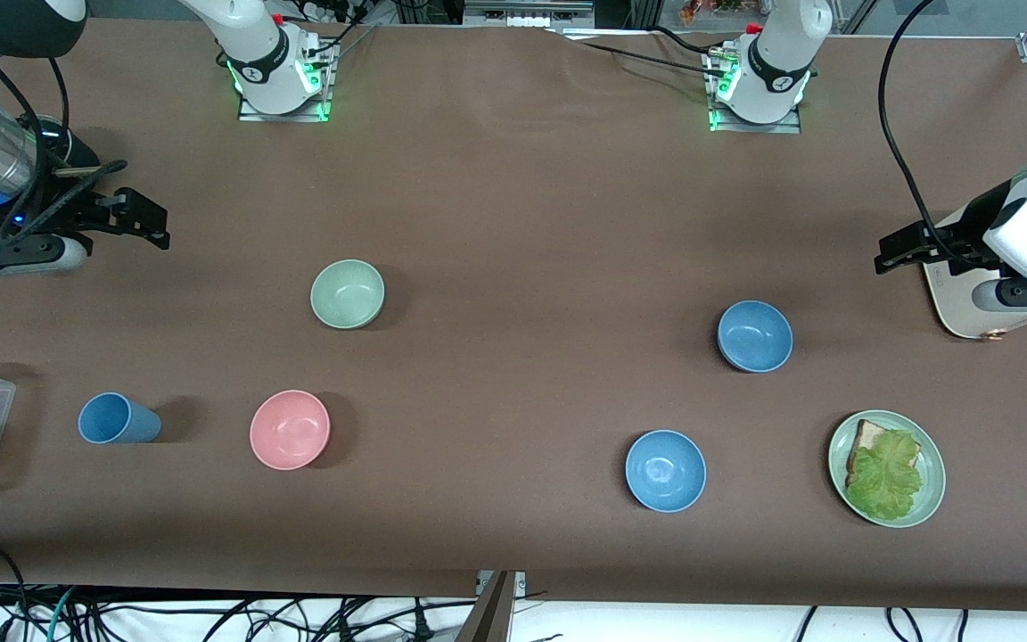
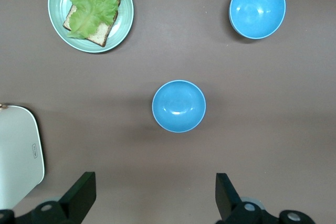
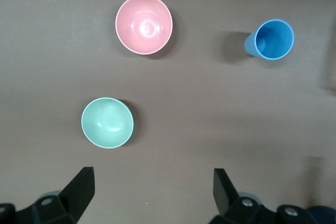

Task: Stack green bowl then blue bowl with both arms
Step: 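Reach the right gripper down to the rim of the green bowl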

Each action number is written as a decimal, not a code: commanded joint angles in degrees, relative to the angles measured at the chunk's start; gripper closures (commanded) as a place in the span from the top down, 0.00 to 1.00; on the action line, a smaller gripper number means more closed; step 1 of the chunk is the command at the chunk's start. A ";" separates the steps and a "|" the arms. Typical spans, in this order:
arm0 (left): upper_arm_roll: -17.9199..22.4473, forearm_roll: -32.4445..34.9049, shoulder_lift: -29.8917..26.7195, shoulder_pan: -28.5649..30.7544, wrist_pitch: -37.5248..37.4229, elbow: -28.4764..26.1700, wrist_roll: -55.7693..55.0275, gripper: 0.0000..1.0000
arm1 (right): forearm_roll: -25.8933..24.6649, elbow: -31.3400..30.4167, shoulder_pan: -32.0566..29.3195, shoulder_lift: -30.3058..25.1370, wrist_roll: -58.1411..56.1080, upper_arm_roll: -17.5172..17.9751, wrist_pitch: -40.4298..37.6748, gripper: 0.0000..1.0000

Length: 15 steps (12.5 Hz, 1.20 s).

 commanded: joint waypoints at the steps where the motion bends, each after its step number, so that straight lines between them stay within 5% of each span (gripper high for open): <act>1: -0.10 1.09 -0.06 0.02 -0.27 0.29 0.93 1.00 | 0.83 -6.10 0.01 -5.02 3.17 1.31 0.47 1.00; 5: -0.10 1.00 -0.06 0.02 -0.27 0.29 0.93 1.00 | 0.83 -18.91 0.01 -13.09 8.45 4.56 7.39 1.00; 11: -0.10 1.00 0.12 0.11 -0.27 0.29 1.10 1.00 | 0.74 -37.11 0.01 -22.34 8.37 4.75 15.75 1.00; 15: -0.10 1.00 0.12 0.11 -0.27 0.29 1.19 1.00 | 0.74 -26.18 -0.34 -3.84 7.40 4.57 13.06 1.00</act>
